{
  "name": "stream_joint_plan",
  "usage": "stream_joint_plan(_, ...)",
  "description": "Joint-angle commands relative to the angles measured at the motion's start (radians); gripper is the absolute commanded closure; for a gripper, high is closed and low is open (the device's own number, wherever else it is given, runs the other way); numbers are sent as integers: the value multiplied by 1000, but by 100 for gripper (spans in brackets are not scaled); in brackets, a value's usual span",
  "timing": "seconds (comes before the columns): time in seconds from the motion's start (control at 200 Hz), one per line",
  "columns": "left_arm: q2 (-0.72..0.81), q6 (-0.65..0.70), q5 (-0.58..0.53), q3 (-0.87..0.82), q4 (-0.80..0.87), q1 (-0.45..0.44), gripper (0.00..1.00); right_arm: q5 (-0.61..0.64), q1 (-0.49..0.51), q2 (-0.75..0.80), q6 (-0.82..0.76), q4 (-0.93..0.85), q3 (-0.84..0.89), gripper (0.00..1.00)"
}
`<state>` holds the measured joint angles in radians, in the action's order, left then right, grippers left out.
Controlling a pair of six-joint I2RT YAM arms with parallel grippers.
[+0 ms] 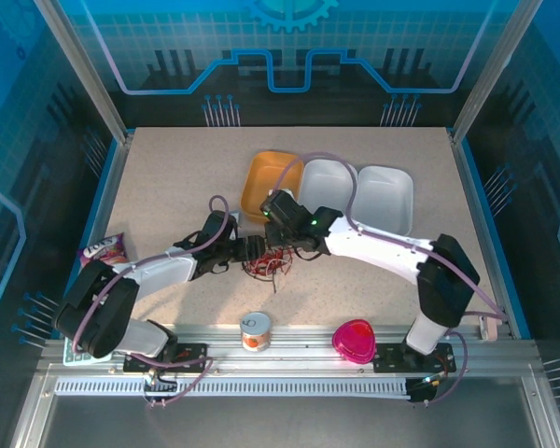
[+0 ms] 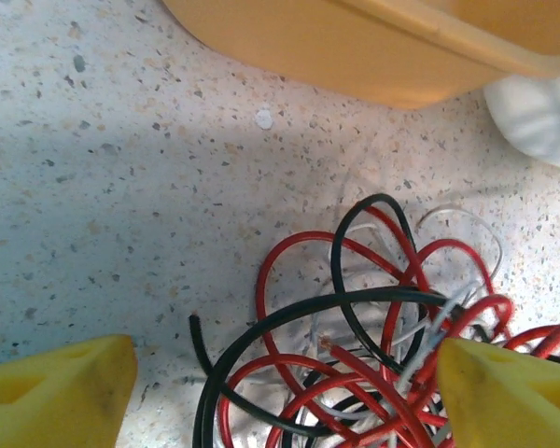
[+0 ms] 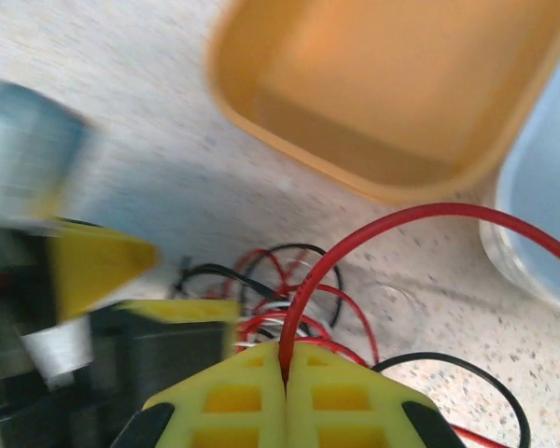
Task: Untangle the cables
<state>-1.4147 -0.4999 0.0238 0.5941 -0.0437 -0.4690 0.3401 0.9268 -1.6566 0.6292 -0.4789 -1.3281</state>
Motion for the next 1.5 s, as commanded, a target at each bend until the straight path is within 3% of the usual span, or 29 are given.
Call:
stream_joint_plan(0.0,-26,-6,7,26,-16,-15,19,32,11,85,-69,-5,-63,100)
stream_joint_plan(0.13,-54,-18,15,26,-22,-22,26,-4,13,127,-102,1,-104,100)
stream_joint_plan(0.295,-90,-45,7,30,-31,-25,50,-42,13,149,-172,-33,-217,100)
stream_joint_plan(0.565,-110,-61,-1,41,-44,-24,55,-76,21,120,-279,-159,-472,100)
stream_joint_plan(0.745,-42,-60,-49,28,-16,-25,55,-70,35,109,-318,-206,-566,100)
stream_joint_plan(1.116,324,-77,-189,-11,165,-16,21,-38,43,111,-329,-193,-515,100)
stream_joint_plan(1.256,471,-62,-202,1,270,-8,17,-46,43,95,-314,-188,-495,100)
stream_joint_plan(1.371,575,-5,-157,-5,288,-5,17,-67,43,84,-301,-188,-490,100)
stream_joint_plan(1.496,650,154,-15,-51,158,-5,16,-97,42,77,-290,-182,-490,100)
